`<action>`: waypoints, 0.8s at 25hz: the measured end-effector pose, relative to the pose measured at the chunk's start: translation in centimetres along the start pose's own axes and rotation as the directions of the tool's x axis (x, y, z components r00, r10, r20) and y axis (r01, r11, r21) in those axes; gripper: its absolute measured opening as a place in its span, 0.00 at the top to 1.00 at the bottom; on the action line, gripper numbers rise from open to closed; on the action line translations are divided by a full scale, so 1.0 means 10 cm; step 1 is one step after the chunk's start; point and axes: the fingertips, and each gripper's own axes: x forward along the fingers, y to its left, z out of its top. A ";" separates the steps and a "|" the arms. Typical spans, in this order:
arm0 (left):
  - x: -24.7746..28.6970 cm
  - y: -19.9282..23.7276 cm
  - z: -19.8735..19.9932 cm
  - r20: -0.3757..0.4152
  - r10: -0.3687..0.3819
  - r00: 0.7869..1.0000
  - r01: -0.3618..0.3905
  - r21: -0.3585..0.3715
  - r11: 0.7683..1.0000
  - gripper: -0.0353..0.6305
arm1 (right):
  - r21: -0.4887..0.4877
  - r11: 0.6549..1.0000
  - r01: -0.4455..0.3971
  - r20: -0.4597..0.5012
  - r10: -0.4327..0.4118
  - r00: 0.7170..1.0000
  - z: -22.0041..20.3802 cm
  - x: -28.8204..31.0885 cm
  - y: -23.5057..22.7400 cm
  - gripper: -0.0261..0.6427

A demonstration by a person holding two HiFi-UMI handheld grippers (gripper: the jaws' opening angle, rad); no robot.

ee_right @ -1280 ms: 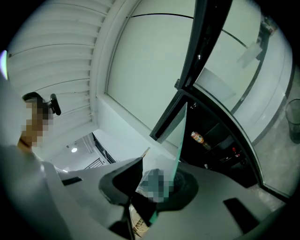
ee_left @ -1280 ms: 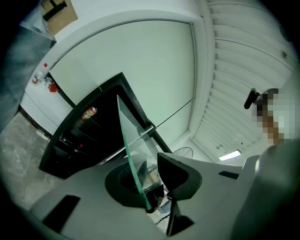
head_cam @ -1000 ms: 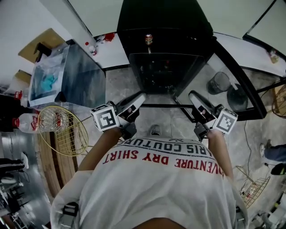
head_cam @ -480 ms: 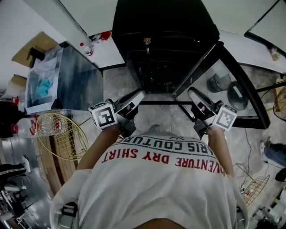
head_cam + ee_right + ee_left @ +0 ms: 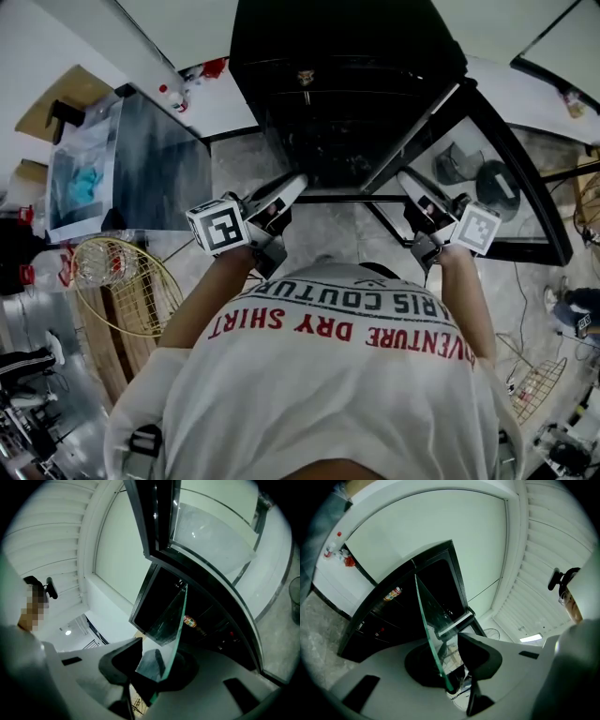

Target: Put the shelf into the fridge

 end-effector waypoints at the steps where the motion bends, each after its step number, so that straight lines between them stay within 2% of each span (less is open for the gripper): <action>1: 0.00 0.02 0.00 0.002 0.001 1.000 -0.001 -0.004 1.000 0.80 | 0.002 1.000 0.004 -0.002 -0.004 1.000 -0.01 0.01 -0.02 0.83; 12: 0.09 0.17 0.04 0.014 0.030 0.999 -0.030 -0.002 1.000 0.80 | 0.025 1.000 0.017 -0.011 -0.017 1.000 0.01 0.08 -0.20 0.83; 20: 0.03 0.11 0.01 0.020 0.028 0.999 -0.028 -0.010 1.000 0.80 | 0.049 0.998 0.037 0.003 -0.037 0.999 -0.04 0.02 -0.16 0.82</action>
